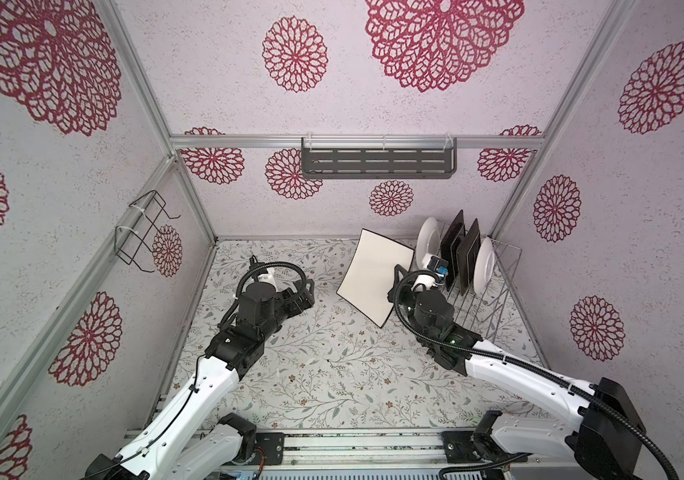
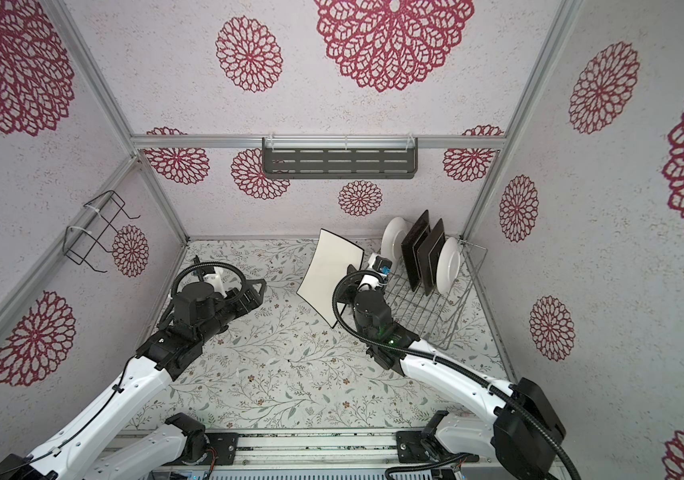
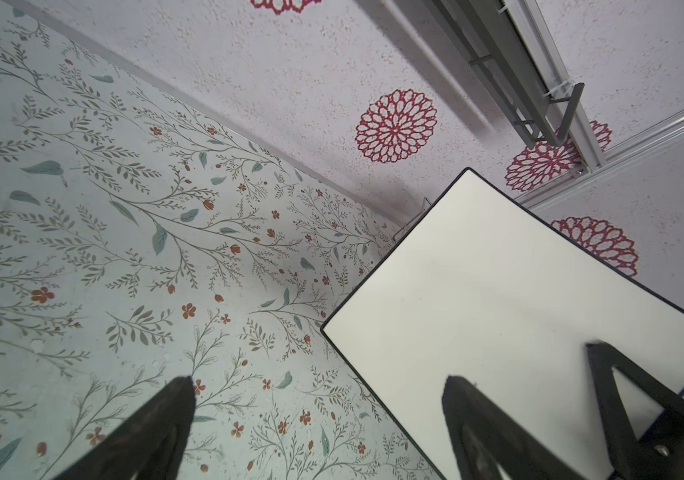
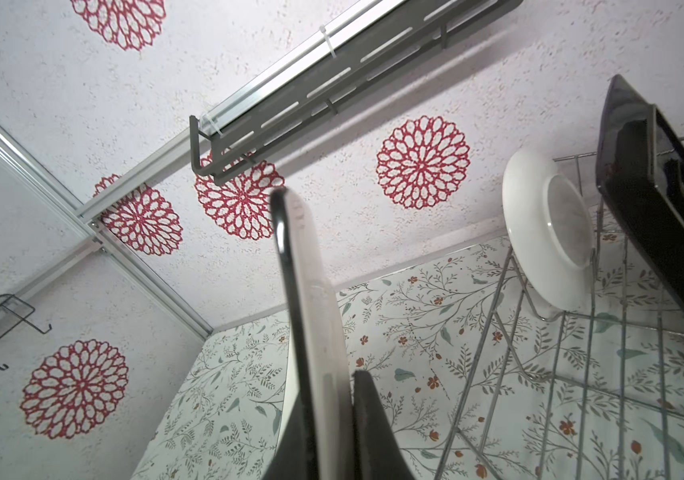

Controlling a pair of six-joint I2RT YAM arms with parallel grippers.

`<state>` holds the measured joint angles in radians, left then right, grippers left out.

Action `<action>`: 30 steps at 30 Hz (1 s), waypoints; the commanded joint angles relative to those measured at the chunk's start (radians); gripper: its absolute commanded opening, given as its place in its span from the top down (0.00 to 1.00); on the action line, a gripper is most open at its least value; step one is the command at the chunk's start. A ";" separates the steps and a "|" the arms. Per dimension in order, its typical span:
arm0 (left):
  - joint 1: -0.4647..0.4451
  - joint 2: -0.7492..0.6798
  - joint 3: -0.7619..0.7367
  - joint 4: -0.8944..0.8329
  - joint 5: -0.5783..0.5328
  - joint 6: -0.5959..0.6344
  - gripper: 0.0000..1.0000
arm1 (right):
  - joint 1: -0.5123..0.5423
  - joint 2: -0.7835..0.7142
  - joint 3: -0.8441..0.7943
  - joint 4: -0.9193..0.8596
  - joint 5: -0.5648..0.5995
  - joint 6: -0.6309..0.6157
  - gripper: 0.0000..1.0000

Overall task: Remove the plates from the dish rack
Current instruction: 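Pull the held white plate back toward the robot with the right gripper, then grasp the white plate edge with the left gripper while the right gripper holds it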

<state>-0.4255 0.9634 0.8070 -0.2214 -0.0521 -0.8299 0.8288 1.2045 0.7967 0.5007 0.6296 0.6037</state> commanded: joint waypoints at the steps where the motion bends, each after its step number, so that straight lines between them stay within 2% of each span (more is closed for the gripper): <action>1: 0.007 -0.035 -0.034 0.098 0.037 -0.037 0.03 | -0.001 -0.040 0.024 0.424 0.024 0.131 1.00; 3: 0.007 -0.040 -0.058 0.137 0.044 -0.066 0.03 | 0.001 -0.034 0.017 0.430 0.048 0.157 1.00; 5: 0.007 -0.034 -0.111 0.257 0.091 -0.163 0.03 | 0.004 -0.029 0.010 0.432 0.076 0.180 1.00; 8: 0.001 0.000 -0.204 0.479 0.146 -0.292 0.03 | 0.013 -0.010 -0.033 0.553 0.093 0.211 1.00; 11: -0.010 0.035 -0.241 0.587 0.158 -0.334 0.01 | 0.023 0.017 -0.055 0.636 0.107 0.222 1.00; 22: -0.045 0.172 -0.261 0.818 0.203 -0.396 0.02 | 0.048 0.053 -0.075 0.686 0.086 0.340 1.00; 25: -0.047 0.201 -0.258 0.828 0.193 -0.418 0.02 | 0.066 0.062 -0.094 0.723 0.095 0.349 1.00; 30: -0.048 0.243 -0.228 0.844 0.238 -0.436 0.01 | 0.090 0.082 -0.133 0.783 0.107 0.375 1.00</action>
<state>-0.4671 1.1881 0.5564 0.5602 0.1509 -1.2472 0.9058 1.3113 0.6373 0.9993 0.7181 0.8967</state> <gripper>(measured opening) 0.994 0.140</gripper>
